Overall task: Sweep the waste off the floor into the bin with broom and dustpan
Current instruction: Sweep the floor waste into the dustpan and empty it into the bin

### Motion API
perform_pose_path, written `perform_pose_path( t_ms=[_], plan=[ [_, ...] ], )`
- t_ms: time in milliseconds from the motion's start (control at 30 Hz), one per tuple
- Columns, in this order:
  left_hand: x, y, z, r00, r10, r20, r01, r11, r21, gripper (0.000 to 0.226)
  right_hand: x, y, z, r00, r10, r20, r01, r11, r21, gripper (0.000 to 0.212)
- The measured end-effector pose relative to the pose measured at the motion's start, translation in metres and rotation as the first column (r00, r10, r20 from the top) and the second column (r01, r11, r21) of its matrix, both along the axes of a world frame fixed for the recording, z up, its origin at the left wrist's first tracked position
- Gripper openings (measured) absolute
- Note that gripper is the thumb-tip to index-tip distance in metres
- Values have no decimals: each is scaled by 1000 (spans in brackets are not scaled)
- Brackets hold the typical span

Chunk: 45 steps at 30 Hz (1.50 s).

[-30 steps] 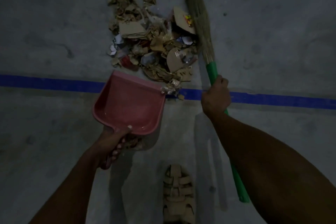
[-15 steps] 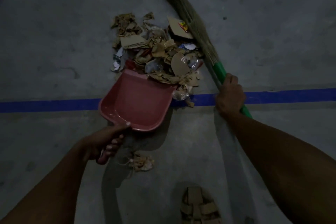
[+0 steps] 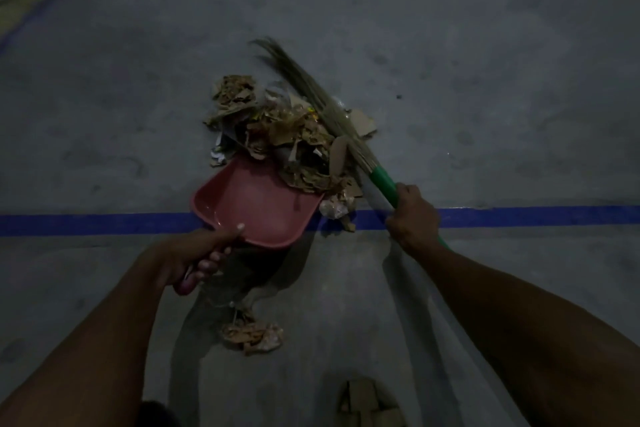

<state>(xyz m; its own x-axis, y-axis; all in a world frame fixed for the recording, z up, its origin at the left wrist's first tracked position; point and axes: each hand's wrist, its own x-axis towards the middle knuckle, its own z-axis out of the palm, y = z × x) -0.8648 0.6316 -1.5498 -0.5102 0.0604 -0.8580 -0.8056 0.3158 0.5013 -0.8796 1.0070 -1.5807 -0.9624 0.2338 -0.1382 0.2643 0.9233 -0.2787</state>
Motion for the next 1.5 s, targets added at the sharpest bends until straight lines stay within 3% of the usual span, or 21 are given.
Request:
perform_pose_path(
  t_ms=[300,467,1000,1333,1500],
  plan=[
    [-7,1,-4,995,66,-72,-60,995,78,47,13,-32,-3,998,64,5,-63,996,-65,55],
    [-7,-2,-1,994,64,-84,-57,995,79,46,18,-36,-2,1000,22,0,-21,982,-188,46],
    [-10,-27,9,985,131,-110,-123,989,82,45,26,-42,-9,998,53,-40,-59,982,-181,54],
    [2,-69,42,952,222,-213,-205,974,99,45,16,-78,23,975,199,-104,-220,941,-258,38],
    [4,-88,64,904,322,-282,-293,946,140,45,-11,-107,69,942,316,-111,-330,931,-154,45]
  ],
)
